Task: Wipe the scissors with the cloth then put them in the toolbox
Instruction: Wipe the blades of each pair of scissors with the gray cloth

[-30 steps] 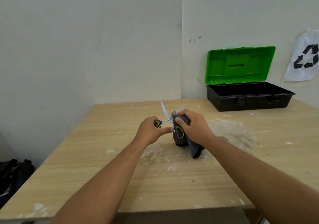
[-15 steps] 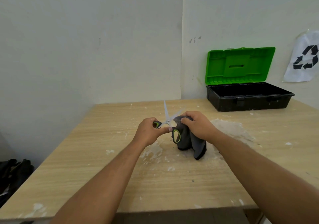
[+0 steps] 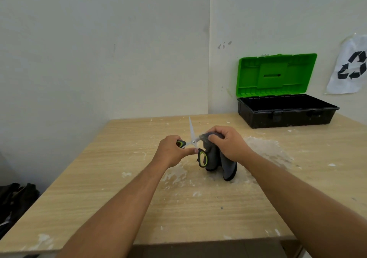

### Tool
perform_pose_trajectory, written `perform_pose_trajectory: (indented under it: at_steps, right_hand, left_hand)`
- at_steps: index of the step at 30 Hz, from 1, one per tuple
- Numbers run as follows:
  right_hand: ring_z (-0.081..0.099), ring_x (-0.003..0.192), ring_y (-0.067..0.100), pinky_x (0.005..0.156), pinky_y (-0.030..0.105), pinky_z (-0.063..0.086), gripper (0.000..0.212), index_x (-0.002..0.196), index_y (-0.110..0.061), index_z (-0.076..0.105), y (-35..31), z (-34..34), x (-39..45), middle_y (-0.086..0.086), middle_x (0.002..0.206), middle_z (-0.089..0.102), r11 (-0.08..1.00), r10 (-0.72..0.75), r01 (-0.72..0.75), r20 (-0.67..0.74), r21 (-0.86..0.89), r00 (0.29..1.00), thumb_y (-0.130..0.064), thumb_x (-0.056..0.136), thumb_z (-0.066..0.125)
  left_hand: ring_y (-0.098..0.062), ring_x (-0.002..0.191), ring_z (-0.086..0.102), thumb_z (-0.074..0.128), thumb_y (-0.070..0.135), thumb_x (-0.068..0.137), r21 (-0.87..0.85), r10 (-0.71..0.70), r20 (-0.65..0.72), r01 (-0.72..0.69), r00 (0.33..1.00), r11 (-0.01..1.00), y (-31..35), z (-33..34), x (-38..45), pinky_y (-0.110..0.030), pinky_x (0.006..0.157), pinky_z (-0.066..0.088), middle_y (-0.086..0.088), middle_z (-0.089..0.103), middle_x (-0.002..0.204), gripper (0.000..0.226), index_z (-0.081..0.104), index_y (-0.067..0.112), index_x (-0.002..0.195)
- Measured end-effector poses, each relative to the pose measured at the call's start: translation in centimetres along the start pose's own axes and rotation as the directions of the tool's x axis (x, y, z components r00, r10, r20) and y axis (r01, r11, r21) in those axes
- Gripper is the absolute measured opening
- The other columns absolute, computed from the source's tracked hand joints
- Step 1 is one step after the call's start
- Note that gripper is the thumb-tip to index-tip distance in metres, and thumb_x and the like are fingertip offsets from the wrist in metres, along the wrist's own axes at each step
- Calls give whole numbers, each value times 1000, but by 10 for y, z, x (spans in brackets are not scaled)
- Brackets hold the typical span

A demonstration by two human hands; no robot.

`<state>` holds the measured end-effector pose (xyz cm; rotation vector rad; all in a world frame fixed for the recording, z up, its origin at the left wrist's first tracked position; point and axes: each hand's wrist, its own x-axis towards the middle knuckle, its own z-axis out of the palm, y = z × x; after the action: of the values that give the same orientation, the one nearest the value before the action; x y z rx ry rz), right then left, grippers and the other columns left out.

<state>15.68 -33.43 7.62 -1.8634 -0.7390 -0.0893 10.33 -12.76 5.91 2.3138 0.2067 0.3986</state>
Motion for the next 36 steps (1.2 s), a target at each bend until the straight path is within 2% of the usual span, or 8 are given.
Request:
perform_pose_trajectory:
  at_steps: [4, 10, 15, 17, 21, 27, 31, 36]
  right_hand:
    - [59, 87, 1, 76, 13, 46, 21, 107, -23, 75, -8, 13, -4, -10, 95, 65, 899, -257, 285, 125, -334, 958, -15, 92, 62]
    - [55, 79, 9, 69, 34, 50, 21, 97, -27, 75, -17, 12, 2, -8, 88, 60, 810, -180, 313, 297, -496, 938, -19, 90, 57]
    - [62, 72, 16, 66, 43, 55, 13, 72, -18, 71, -11, 4, 5, -2, 75, 70, 917, -54, 89, 100, -388, 994, -20, 80, 61]
    - [66, 69, 12, 64, 35, 56, 16, 69, -18, 72, -2, -1, 3, -3, 70, 72, 960, 53, -43, 31, -276, 998, -28, 81, 68]
    - [53, 52, 7, 51, 19, 43, 34, 64, -15, 73, 1, -3, -3, -5, 54, 60, 970, 223, -205, 147, -133, 964, -46, 78, 78]
    - [46, 51, 14, 53, 26, 42, 32, 51, -12, 62, -5, -3, -2, 3, 53, 54, 952, 301, -307, 198, 0, 933, -23, 77, 77]
    - [41, 46, 14, 50, 26, 40, 36, 46, -12, 55, -6, 2, -3, 3, 48, 49, 918, 375, -392, 176, 68, 910, -18, 76, 74]
    - [42, 45, 15, 48, 24, 39, 35, 47, -11, 57, -7, 8, -5, 7, 52, 51, 883, 421, -443, 155, 157, 894, -18, 78, 73]
  left_hand:
    - [-12, 55, 39, 88, 57, 60, 52, 4, 2, -4, 1000, 999, 8, 6, -1, -27, 49, 27, 5, 46, 62, 56, 51, 15, 68]
    - [-14, 55, 31, 88, 54, 61, 89, 8, -3, -7, 1000, 996, 11, 5, -2, -28, 50, 26, 4, 40, 62, 61, 43, 14, 64]
    - [-17, 57, 25, 88, 61, 57, -21, -9, 12, 9, 1000, 1000, 4, 1, -2, -31, 53, 19, 1, 31, 62, 70, 35, 16, 64]
    - [-17, 56, 23, 88, 62, 58, -84, -11, 8, 12, 1000, 996, 0, -3, -2, -31, 54, 17, 2, 27, 61, 71, 32, 17, 65]
    - [-14, 52, 20, 89, 57, 59, -263, -46, 36, 54, 998, 963, -5, -1, -1, -28, 52, 17, 7, 24, 59, 70, 30, 19, 65]
    - [-15, 64, 43, 80, 65, 64, -298, -101, 198, 158, 975, 941, -5, 4, -5, -33, 63, 35, 0, 52, 79, 62, 52, 16, 88]
    - [-10, 95, 55, 78, 60, 65, -177, 98, 130, -74, 987, 981, -2, 10, -13, -22, 76, 44, 5, 49, 113, 73, 38, 33, 120]
    - [1, 112, 43, 77, 46, 72, 9, 445, 89, -447, 891, 894, -1, 8, -18, -9, 86, 39, 14, 34, 122, 67, 33, 38, 123]
